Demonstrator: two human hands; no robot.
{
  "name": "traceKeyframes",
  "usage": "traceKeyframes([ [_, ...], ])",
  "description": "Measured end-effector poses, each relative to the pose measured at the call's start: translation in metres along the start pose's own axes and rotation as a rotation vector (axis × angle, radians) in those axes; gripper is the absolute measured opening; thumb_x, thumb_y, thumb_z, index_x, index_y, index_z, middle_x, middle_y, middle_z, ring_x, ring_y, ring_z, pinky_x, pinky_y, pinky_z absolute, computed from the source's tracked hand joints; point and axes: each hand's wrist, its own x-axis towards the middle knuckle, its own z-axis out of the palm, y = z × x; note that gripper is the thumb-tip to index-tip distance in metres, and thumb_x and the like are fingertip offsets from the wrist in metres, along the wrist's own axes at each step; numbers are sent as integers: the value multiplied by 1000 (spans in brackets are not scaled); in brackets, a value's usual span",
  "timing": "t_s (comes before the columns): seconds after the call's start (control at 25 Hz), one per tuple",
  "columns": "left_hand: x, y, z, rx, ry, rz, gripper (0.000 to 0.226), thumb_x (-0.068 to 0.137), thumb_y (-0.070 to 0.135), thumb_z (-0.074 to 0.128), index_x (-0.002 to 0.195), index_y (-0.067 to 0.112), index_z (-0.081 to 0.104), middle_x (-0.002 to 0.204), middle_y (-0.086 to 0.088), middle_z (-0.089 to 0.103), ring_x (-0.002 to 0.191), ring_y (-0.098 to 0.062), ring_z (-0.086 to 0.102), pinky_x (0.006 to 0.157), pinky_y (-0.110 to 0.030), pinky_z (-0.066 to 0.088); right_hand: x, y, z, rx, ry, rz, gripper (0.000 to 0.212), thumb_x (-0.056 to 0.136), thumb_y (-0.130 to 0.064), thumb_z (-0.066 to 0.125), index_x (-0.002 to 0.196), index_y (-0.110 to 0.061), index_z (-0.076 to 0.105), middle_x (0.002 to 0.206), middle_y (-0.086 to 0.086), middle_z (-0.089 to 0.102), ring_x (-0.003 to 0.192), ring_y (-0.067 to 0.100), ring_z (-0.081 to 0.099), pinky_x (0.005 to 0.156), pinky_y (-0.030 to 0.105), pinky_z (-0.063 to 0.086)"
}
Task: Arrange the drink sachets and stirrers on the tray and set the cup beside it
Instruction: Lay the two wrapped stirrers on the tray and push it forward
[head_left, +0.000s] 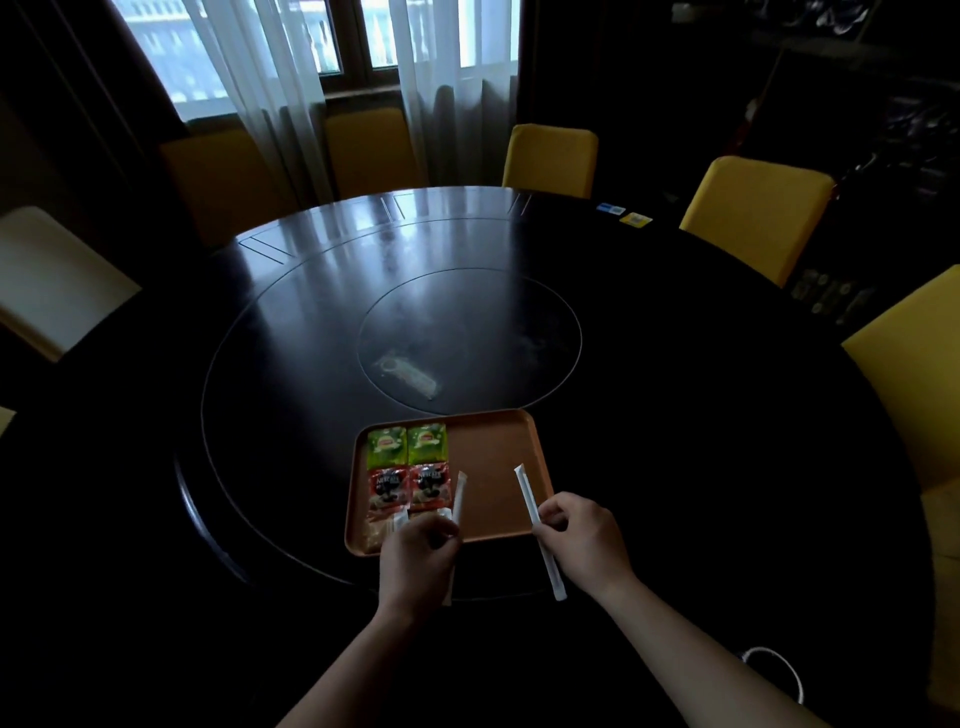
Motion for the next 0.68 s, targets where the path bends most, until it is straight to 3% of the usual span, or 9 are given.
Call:
traceKeyframes([
  [0.08,24,8,7,48,3,-20,11,77,12,74,80,22,76,72,15,69,66,7,62,58,-7,45,25,-6,4,4,-6,22,19,77,-22,75,73,-30,58,73,-12,61,75,7,63,63,18,43],
  [0.24,70,12,28,109,5,-68,11,80,17,72,90,18,77,89,5,76,75,0,65,69,-18,53,71,-12,15,5,-36,92,18,76,-21,76,74,-29,60,73,-11,61,78,14,66,71,29,55],
  [0.36,98,10,45,163,-9,-70,13,82,15,71,93,16,77,94,2,77,79,-3,67,73,-18,53,99,-11,28,-24,-68,91,12,78,-21,74,78,-27,64,81,-8,65,84,14,66,76,28,53],
  [0.52,118,4,62,244,-66,-37,17,85,13,68,101,14,75,102,0,75,87,-5,67,76,-16,51,123,-6,45,-28,-84,98,7,80,-21,73,84,-24,67,82,-7,66,78,10,62,69,23,49],
  [0.68,124,-2,69,322,-141,-36,15,87,14,66,100,16,72,103,-2,72,87,-9,65,77,-23,53,129,-2,57,-26,-84,94,7,80,-19,73,83,-21,67,82,-6,67,76,11,62,66,24,50],
])
